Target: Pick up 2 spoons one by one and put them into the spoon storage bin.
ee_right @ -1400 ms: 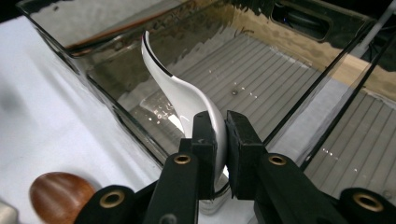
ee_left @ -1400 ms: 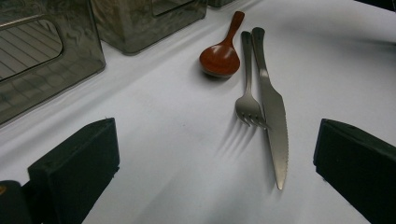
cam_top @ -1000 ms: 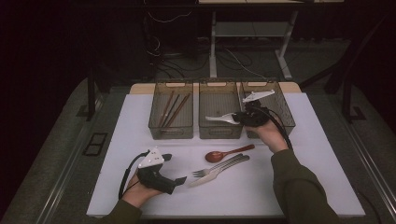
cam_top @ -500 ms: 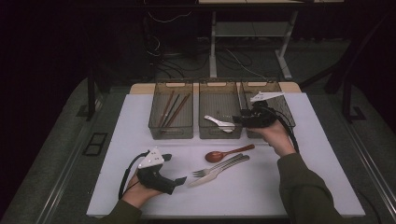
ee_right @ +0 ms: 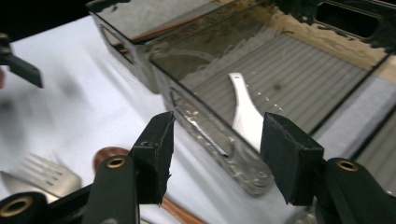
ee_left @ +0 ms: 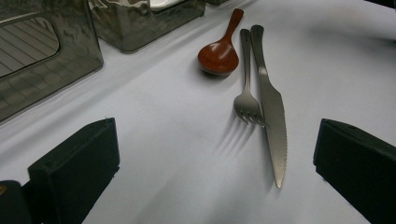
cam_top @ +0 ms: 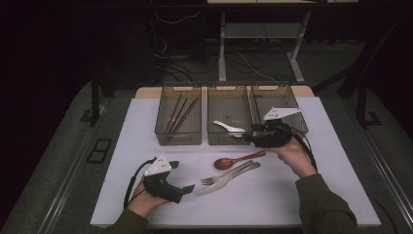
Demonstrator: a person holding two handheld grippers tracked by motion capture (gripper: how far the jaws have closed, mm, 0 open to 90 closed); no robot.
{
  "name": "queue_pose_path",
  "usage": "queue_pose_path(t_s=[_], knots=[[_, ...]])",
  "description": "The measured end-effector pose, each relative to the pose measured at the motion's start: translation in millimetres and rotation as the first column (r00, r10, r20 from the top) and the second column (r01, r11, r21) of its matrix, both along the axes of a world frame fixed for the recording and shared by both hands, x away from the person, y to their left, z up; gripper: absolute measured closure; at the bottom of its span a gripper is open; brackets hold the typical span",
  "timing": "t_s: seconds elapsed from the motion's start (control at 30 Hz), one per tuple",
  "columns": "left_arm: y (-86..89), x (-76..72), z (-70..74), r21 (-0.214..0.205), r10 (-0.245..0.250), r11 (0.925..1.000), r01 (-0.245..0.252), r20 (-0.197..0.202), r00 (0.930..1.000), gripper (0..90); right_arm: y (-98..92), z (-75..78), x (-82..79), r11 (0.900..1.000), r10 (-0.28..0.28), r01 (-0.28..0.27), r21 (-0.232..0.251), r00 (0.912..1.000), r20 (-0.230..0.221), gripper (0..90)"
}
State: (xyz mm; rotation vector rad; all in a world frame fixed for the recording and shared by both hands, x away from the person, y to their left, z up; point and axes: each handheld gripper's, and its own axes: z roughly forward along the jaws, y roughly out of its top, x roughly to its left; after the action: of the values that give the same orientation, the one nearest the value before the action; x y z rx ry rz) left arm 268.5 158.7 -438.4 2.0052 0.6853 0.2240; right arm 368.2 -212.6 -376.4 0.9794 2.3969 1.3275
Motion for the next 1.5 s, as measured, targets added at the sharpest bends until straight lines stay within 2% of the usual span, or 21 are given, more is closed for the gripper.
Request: queue_pose_path(t_s=[0.07,0.4,0.63,0.9,1.5], knots=[[0.0,-0.1,-0.1,0.0,0.001,1.0,-0.001,-0.001,1.0,0.0,1.8,-1.6,-3.0,0.9998,0.012,-0.012,0.016,0.9999,-0.005,43.5],[0.3,0.0,-0.4,-0.003,0.0,1.0,0.0,-0.001,1.0,0.0,17.1,-21.2,-9.1,0.9972,0.072,-0.073,-0.018,0.9964,-0.046,43.5],[0.5,0.0,-0.5,-0.003,-0.001,1.0,0.001,-0.001,1.0,0.0,29.2,-31.9,-11.2,0.9922,0.12,-0.122,-0.025,0.9892,-0.084,42.8],[0.5,0.2,-0.7,0.001,-0.002,1.0,0.002,-0.004,1.0,0.0,44.3,-47.4,-11.8,0.9842,0.161,-0.169,-0.054,0.9799,-0.117,42.7],[1.1,-0.1,-0.9,0.001,-0.001,1.0,0.001,-0.003,1.0,0.0,62.5,-70.4,-11.8,0.9698,0.203,-0.22,-0.106,0.9681,-0.147,42.8]])
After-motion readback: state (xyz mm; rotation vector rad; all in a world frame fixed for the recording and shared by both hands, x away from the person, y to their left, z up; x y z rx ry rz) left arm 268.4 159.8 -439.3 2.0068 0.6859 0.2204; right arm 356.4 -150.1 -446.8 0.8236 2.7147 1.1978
